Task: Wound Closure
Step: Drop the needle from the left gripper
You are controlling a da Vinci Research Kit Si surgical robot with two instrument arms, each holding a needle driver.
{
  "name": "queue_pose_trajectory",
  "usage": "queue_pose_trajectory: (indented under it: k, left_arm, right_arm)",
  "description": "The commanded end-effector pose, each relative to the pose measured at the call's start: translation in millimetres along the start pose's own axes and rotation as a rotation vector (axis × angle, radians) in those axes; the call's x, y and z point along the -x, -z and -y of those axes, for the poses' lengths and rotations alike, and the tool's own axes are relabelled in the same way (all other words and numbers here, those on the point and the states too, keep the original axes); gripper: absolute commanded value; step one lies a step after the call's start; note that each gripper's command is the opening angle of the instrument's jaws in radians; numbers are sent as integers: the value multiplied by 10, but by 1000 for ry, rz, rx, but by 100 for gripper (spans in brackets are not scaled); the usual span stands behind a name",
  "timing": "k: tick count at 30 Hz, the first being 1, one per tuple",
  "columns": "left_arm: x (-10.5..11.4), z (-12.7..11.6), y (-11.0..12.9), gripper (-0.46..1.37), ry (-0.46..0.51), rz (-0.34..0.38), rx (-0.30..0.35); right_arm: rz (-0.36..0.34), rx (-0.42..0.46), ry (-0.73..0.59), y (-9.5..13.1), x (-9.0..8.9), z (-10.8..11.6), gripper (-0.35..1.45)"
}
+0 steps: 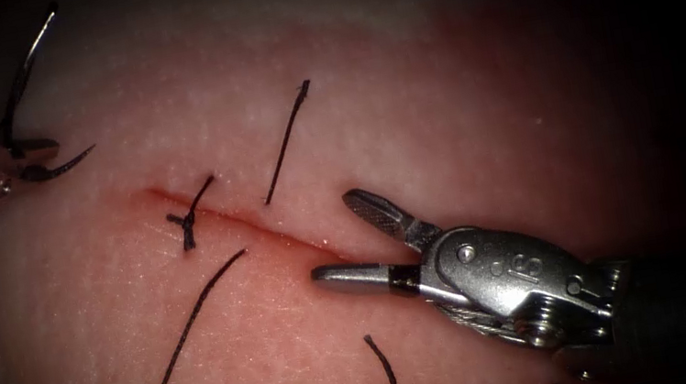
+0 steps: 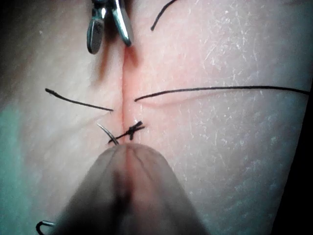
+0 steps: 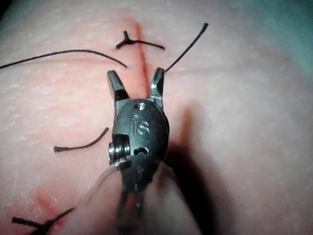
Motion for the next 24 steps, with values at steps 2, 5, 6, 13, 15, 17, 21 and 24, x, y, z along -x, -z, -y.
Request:
queue_pose_trajectory:
  k: [2, 5, 6, 13, 15, 17, 21, 24]
  left_arm:
    - [-3, -5, -3, -3, -22, -33, 72]
    - [-5, -8, -5, 14, -35, -62, 93]
    - [-4, -8, -6, -7, -35, -65, 92]
    - [7, -8, -10, 59, -78, -32, 144]
    - [10, -9, -10, 64, -84, -22, 145]
    - [14, -10, -9, 69, -87, -24, 146]
    - [21, -13, -7, 76, -74, -55, 152]
    - [21, -17, -4, 89, -32, -149, 167]
  right_arm:
    - [-1, -3, 0, 0, 1, 0, 118]
    - [-2, -4, 1, 1, 2, 1, 118]
    - [-2, -4, 2, 1, 2, 2, 118]
    - [-7, -5, 4, 2, 6, 4, 117]
    - [-7, -5, 5, 2, 6, 4, 118]
    - [-7, -6, 5, 2, 6, 4, 118]
    - [-8, -6, 5, 2, 6, 5, 117]
    - [-8, -6, 5, 2, 6, 5, 117]
